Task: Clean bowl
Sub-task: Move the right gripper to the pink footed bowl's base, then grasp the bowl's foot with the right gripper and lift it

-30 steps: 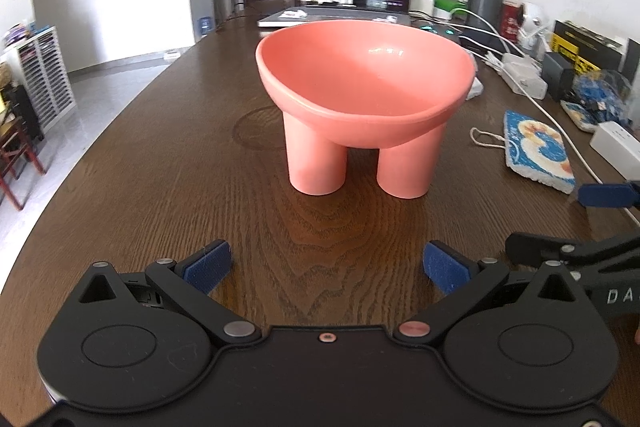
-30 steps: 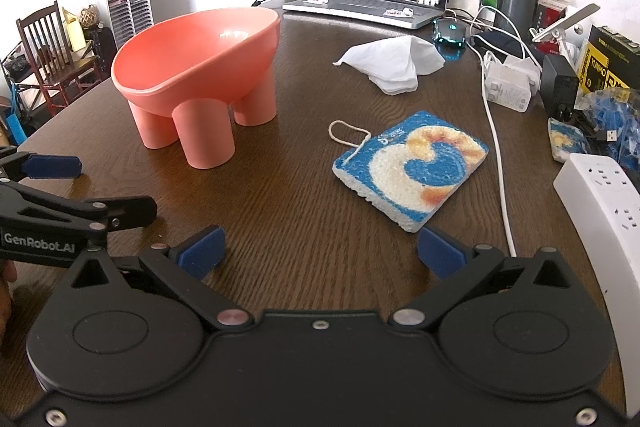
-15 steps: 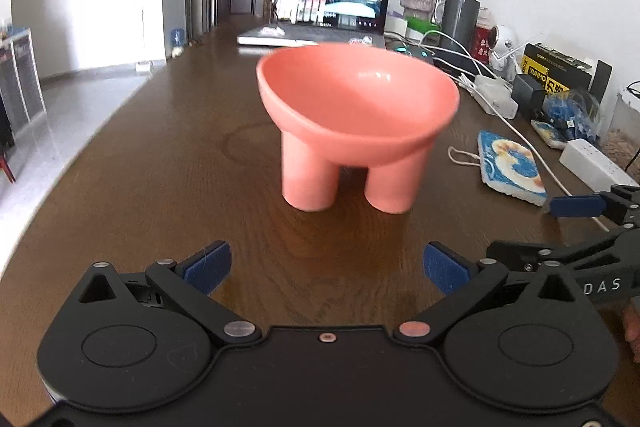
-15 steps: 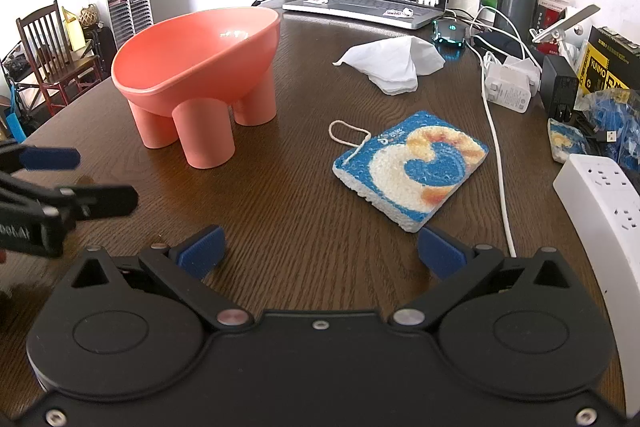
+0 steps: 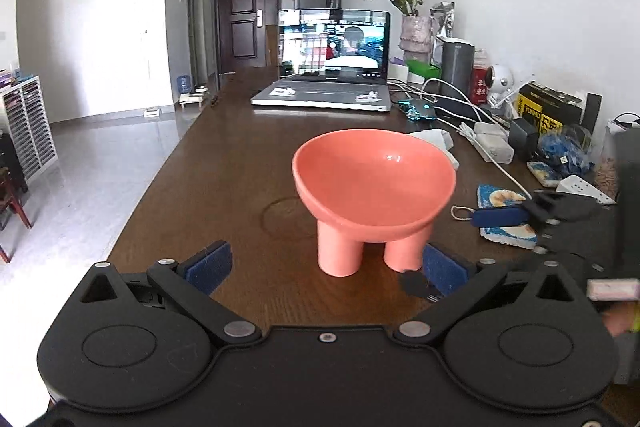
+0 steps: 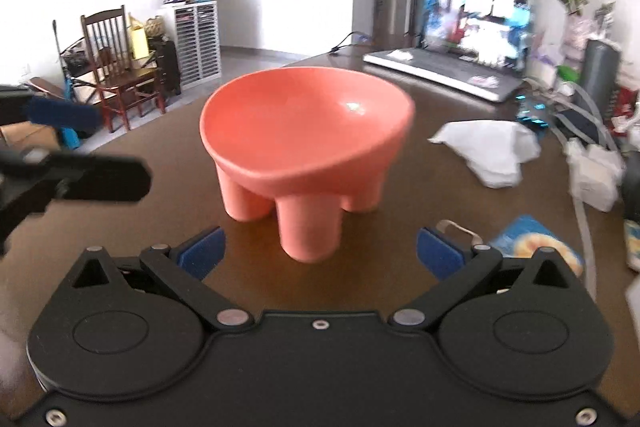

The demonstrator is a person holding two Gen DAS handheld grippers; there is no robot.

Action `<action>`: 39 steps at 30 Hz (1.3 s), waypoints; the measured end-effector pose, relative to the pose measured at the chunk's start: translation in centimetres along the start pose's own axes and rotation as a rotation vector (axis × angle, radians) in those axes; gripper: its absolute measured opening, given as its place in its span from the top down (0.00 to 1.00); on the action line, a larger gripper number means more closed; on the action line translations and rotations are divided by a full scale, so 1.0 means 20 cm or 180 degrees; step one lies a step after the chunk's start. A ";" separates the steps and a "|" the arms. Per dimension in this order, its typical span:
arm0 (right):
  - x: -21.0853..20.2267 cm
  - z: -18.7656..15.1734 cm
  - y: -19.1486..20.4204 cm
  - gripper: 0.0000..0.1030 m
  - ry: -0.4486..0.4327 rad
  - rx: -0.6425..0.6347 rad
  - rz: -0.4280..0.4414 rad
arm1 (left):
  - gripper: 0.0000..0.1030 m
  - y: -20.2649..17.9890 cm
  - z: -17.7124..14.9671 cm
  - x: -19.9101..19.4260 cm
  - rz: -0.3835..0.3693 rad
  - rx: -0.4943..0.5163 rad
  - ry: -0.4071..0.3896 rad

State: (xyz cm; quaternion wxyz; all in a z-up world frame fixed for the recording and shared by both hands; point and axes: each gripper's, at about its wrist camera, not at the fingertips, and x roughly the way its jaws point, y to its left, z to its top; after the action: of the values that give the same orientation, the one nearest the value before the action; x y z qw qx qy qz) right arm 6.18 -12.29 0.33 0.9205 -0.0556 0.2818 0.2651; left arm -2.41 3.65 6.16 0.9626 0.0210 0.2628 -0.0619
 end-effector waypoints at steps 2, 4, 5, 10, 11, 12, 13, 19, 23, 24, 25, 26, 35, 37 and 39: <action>0.06 0.02 0.01 0.03 0.0055 0.0003 0.0043 | 0.01 0.01 -0.02 -0.01 0.0013 -0.0015 0.0005; 0.12 0.04 0.02 0.05 0.0111 -0.0035 -0.0021 | 0.01 0.01 -0.04 -0.02 0.0017 -0.0025 0.0004; 0.14 0.04 0.02 0.07 0.0142 -0.0052 -0.0056 | 0.01 0.01 -0.04 -0.02 0.0016 -0.0028 0.0004; 0.21 0.08 0.03 0.45 0.0196 -0.0033 -0.0116 | 0.01 0.01 -0.06 -0.02 0.0025 0.0039 0.0026; 0.22 0.08 0.04 0.46 0.0188 -0.0021 -0.0134 | 0.01 0.01 -0.06 -0.02 0.0023 0.0045 0.0022; 0.22 0.09 0.04 0.50 0.0178 -0.0022 -0.0141 | 0.01 0.01 -0.06 -0.03 0.0022 0.0050 0.0013; 0.23 0.09 0.05 0.58 0.0170 -0.0038 -0.0129 | 0.01 0.02 -0.06 -0.03 0.0020 0.0054 0.0002; 0.22 0.08 0.04 0.58 0.0140 0.0020 -0.0056 | 0.01 0.03 -0.03 -0.06 0.0024 0.0124 -0.0078; 0.22 0.08 0.00 0.58 0.0120 0.0051 0.0087 | 0.01 0.05 0.01 -0.07 0.0039 0.0259 -0.0112; 0.22 0.08 0.00 0.58 0.0128 0.0032 0.0093 | 0.01 0.06 0.02 -0.07 0.0033 0.0298 -0.0112; 0.22 0.09 0.00 0.58 0.0132 0.0024 0.0093 | 0.01 0.06 0.03 -0.07 0.0025 0.0329 -0.0114; 0.22 0.09 0.01 0.58 0.0135 -0.0002 0.0081 | 0.01 0.06 0.05 -0.07 0.0012 0.0367 -0.0119; 0.21 0.08 0.03 0.59 0.0149 -0.0080 0.0014 | 0.02 0.10 0.17 -0.12 -0.0016 0.0781 -0.0378; 0.20 0.08 0.04 0.59 0.0141 -0.0105 -0.0007 | 0.02 0.10 0.21 -0.12 -0.0029 0.0851 -0.0389; 0.20 0.07 0.04 0.59 0.0139 -0.0110 -0.0017 | 0.02 0.11 0.26 -0.12 -0.0037 0.0920 -0.0400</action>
State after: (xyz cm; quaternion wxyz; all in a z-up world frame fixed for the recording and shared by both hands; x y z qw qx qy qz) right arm 9.26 -9.42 -0.56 0.9137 -0.0779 0.2970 0.2661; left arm -1.61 5.63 11.96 0.9638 0.1539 0.1905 -0.1058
